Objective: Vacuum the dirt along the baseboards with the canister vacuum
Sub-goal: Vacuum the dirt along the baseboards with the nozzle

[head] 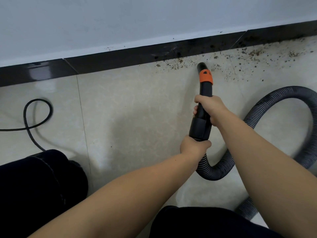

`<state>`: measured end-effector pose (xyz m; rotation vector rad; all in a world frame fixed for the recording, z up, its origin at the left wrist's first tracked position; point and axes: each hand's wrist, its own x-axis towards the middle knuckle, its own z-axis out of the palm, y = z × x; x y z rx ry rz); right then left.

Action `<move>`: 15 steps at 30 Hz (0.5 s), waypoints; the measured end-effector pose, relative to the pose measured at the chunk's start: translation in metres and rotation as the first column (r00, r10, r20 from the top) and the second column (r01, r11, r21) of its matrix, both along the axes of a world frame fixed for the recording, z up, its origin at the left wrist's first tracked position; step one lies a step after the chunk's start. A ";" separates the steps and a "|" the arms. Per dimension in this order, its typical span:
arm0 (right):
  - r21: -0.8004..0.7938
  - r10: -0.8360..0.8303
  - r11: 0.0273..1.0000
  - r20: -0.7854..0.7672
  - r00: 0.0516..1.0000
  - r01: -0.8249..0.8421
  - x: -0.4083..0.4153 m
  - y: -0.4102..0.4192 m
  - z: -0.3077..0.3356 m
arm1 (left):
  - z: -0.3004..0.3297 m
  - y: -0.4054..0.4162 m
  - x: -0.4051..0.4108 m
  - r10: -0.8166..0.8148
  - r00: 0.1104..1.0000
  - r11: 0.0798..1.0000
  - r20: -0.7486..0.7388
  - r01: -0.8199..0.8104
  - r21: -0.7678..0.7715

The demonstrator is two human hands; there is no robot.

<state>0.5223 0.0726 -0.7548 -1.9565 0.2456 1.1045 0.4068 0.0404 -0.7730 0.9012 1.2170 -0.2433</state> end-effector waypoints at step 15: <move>0.033 0.232 0.973 -0.058 0.971 -0.230 -0.049 0.026 0.008 | 0.014 0.002 -0.041 0.180 0.982 0.984 -0.055 -0.179 0.019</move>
